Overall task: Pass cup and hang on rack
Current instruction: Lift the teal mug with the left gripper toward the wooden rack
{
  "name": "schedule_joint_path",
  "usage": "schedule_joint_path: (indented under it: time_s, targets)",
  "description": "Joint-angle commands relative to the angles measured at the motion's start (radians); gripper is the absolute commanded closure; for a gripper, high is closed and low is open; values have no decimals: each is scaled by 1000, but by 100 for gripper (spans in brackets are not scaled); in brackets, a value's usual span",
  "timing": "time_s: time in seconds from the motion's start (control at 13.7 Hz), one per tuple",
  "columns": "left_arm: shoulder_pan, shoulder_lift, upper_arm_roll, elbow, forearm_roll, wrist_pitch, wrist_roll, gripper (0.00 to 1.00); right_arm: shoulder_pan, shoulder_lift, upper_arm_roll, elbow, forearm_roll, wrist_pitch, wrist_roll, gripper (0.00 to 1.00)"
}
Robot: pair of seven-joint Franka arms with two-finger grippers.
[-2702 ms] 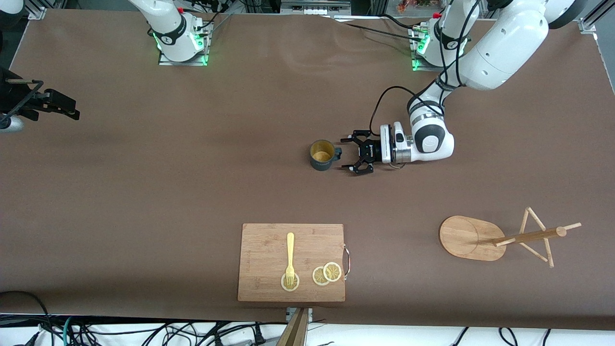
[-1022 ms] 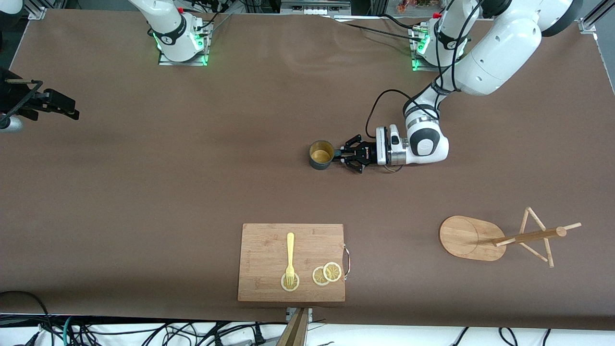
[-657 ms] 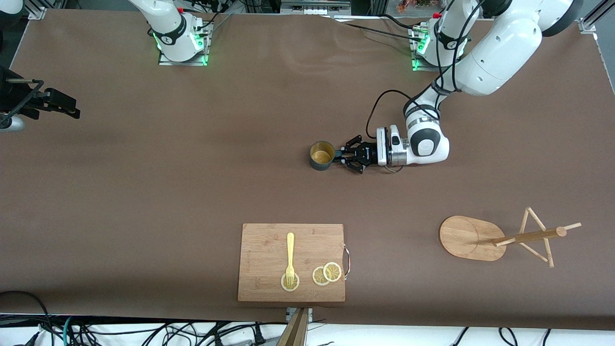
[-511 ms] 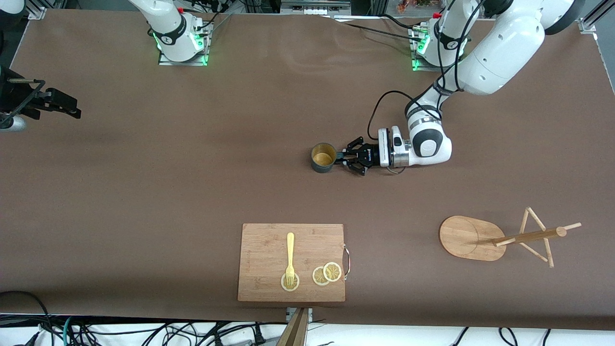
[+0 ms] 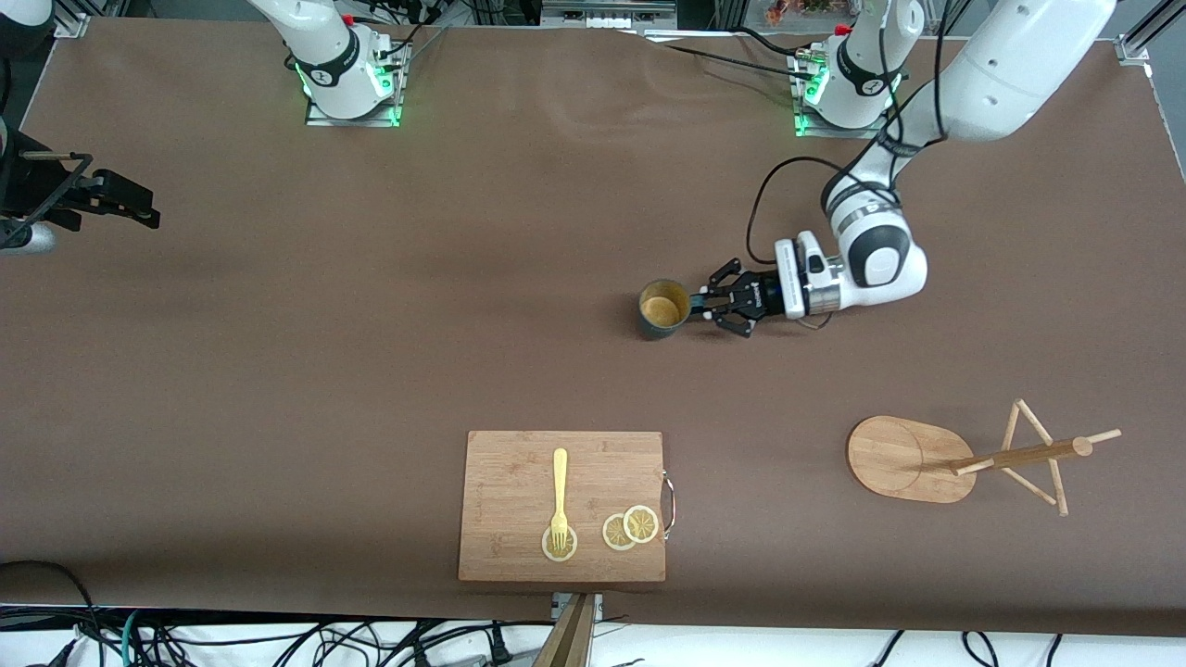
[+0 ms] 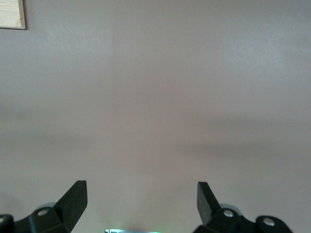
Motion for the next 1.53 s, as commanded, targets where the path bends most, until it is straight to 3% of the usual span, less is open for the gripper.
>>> schedule_joint_path:
  time_s: [0.0, 0.22, 0.58, 0.73, 1.17, 1.46]
  targets:
    - [140, -186, -5, -116, 110, -50, -215, 100, -6, -13, 9, 5, -9, -18, 10, 0]
    - [306, -298, -4, -151, 254, -132, -449, 100, -6, -13, 11, 5, -9, -18, 10, 0]
    - [490, -288, 24, -141, 279, -226, -595, 100, -6, -13, 11, 5, -9, -18, 11, 0]
    - [541, -286, 24, -127, 311, -267, -763, 100, -6, -13, 9, 5, -9, -18, 11, 0]
    - [644, -266, 22, 22, 429, -338, -1295, 100, -6, -13, 9, 5, -9, -18, 11, 0]
    - [668, -151, 22, 207, 504, -373, -1626, 100, -6, -13, 11, 5, -9, -18, 11, 0]
